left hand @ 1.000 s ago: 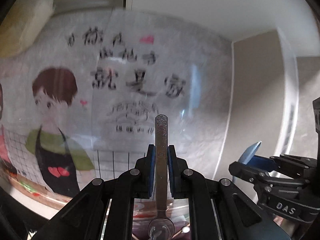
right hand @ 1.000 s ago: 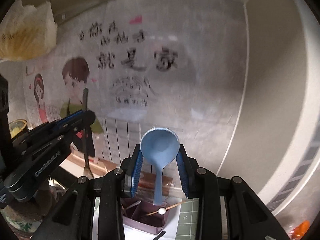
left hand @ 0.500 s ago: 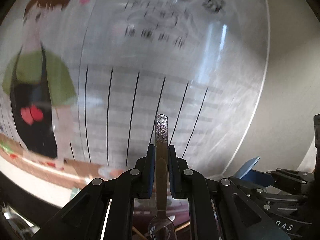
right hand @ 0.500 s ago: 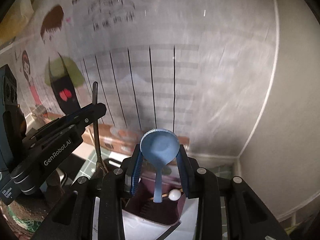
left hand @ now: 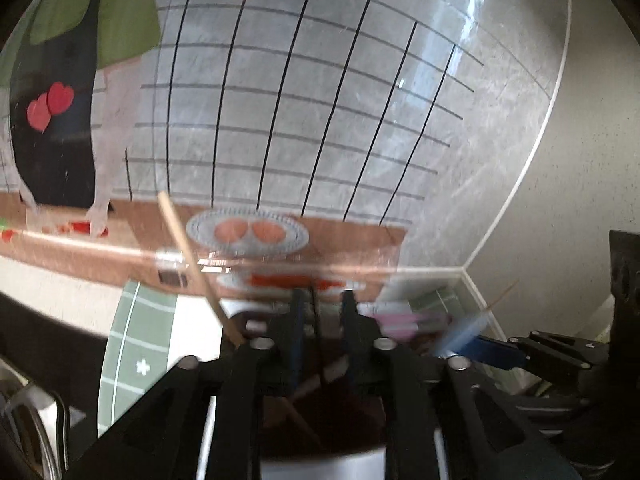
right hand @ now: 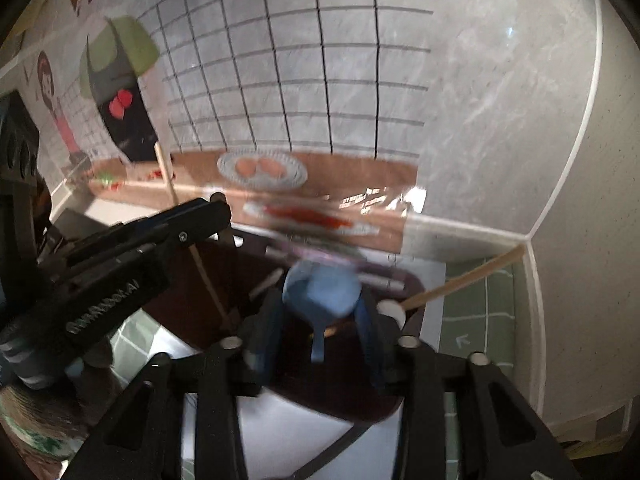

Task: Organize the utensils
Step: 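Lower both spoons into the purple holder and open both tools, then move the left tool toward the wooden spoon while the right tool approaches the chopsticks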

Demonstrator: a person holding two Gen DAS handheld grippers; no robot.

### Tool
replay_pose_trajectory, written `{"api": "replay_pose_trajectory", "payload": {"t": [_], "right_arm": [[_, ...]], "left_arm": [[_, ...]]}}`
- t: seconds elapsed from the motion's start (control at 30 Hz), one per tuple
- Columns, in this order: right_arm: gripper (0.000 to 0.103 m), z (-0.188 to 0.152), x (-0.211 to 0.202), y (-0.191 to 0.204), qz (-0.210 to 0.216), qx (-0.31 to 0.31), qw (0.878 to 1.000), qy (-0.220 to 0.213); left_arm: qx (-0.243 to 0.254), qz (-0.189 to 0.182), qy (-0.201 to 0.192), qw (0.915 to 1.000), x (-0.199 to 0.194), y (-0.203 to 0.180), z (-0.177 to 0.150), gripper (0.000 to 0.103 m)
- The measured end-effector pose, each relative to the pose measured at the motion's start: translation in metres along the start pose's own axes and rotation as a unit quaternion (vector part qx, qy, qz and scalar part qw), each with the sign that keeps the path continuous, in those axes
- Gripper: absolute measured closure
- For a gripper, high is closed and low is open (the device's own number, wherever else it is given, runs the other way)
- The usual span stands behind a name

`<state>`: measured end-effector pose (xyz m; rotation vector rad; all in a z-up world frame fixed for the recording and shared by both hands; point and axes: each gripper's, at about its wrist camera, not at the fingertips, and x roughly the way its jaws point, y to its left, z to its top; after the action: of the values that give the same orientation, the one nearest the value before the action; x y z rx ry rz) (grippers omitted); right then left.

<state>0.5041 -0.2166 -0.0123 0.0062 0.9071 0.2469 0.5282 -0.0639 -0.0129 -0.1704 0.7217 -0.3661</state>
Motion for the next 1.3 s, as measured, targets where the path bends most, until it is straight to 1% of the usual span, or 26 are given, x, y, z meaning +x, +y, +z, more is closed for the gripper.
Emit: {"api": "replay_pose_trajectory", "payload": {"t": [0.03,0.13,0.17,0.2,0.23,0.27,0.4,0.43,0.47,0.5,0.53,0.6,0.67,0.73,0.8,0.87,0.93,1.0,1.07,1.1,1.13,1.17,1.2,1.23,1.27,1.3], "right_arm": [[0.052,-0.002,-0.003,0.0,-0.003,-0.001,1.0,-0.003],[0.046,-0.007,-0.019,0.001,-0.006,-0.003,1.0,-0.019],[0.042,-0.006,-0.022,0.003,-0.007,-0.002,1.0,-0.023],[0.04,-0.009,-0.03,0.002,-0.009,0.0,1.0,-0.028],[0.035,-0.013,-0.039,0.002,-0.013,0.003,0.999,-0.034],[0.033,-0.016,-0.046,0.002,-0.015,0.004,0.999,-0.038],[0.026,-0.036,-0.072,0.008,-0.027,-0.007,0.998,-0.05],[0.02,-0.042,-0.077,0.01,-0.03,-0.011,0.998,-0.051],[0.017,-0.048,-0.081,0.012,-0.033,-0.014,0.998,-0.051],[0.011,-0.055,-0.085,0.014,-0.034,-0.015,0.998,-0.053],[0.009,-0.061,-0.089,0.017,-0.032,-0.016,0.998,-0.054],[0.008,-0.072,-0.093,0.02,-0.032,-0.019,0.998,-0.051],[0.005,-0.084,-0.096,0.023,-0.043,-0.025,0.997,-0.05],[0.005,-0.098,-0.098,0.025,-0.066,-0.026,0.996,-0.06],[0.003,-0.112,-0.1,0.023,-0.088,-0.017,0.993,-0.072],[0.003,-0.124,-0.094,0.021,-0.095,-0.013,0.994,-0.051],[0.003,-0.137,-0.083,0.018,-0.089,-0.006,0.996,-0.008],[0.007,-0.146,-0.074,0.013,-0.088,0.009,0.996,0.018],[0.023,-0.154,-0.069,0.012,-0.083,0.02,0.996,0.034],[0.028,-0.159,-0.066,0.011,-0.081,0.024,0.995,0.043],[0.034,-0.163,-0.064,0.011,-0.078,0.027,0.995,0.049],[0.038,-0.167,-0.063,0.013,-0.073,0.029,0.995,0.053],[0.038,-0.17,-0.063,0.014,-0.068,0.03,0.996,0.055],[0.039,-0.174,-0.064,0.015,-0.066,0.029,0.996,0.056],[0.039,-0.177,-0.065,0.016,-0.067,0.025,0.996,0.055],[0.039,-0.18,-0.066,0.018,-0.07,0.021,0.996,0.055]], "left_arm": [[-0.004,0.003,0.005,1.0,-0.005,0.001,-0.001,0.068],[-0.009,0.011,0.006,0.9999,-0.027,0.004,0.001,0.066],[-0.009,0.017,0.008,0.9998,-0.038,0.004,0.001,0.062],[-0.01,0.025,0.012,0.9996,-0.047,0.005,0.001,0.057],[-0.01,0.028,0.016,0.9994,-0.053,0.005,0.002,0.046],[-0.012,0.028,0.018,0.9994,-0.06,0.007,0.002,0.04],[-0.007,0.043,0.026,0.9987,-0.094,0.008,-0.012,0.04],[-0.006,0.046,0.031,0.9984,-0.098,0.008,-0.015,0.038],[-0.005,0.05,0.042,0.9978,-0.105,0.008,-0.023,0.033],[-0.005,0.049,0.048,0.9976,-0.11,0.009,-0.028,0.032],[-0.006,0.045,0.057,0.9973,-0.117,0.009,-0.037,0.031],[-0.001,0.048,0.07,0.9964,-0.125,0.01,-0.052,0.031],[0.006,0.053,0.085,0.995,-0.131,0.011,-0.067,0.031],[0.01,0.059,0.102,0.993,-0.134,0.012,-0.083,0.031],[0.008,0.059,0.119,0.9911,-0.136,0.015,-0.097,0.031],[-0.003,0.061,0.145,0.9875,-0.136,0.021,-0.116,0.031],[-0.02,0.063,0.17,0.9832,-0.135,0.028,-0.132,0.031],[-0.037,0.07,0.191,0.9783,-0.132,0.033,-0.143,0.031],[-0.063,0.081,0.219,0.9703,-0.129,0.041,-0.158,0.031],[-0.076,0.079,0.233,0.9663,-0.127,0.045,-0.164,0.031],[-0.093,0.076,0.251,0.9604,-0.124,0.048,-0.17,0.031],[-0.114,0.07,0.273,0.9526,-0.12,0.051,-0.177,0.031],[-0.132,0.06,0.29,0.9459,-0.116,0.053,-0.182,0.031],[-0.142,0.052,0.298,0.9425,-0.114,0.053,-0.185,0.031],[-0.14,0.047,0.298,0.943,-0.113,0.05,-0.185,0.031],[-0.119,0.039,0.291,0.9484,-0.113,0.042,-0.184,0.031]]}}
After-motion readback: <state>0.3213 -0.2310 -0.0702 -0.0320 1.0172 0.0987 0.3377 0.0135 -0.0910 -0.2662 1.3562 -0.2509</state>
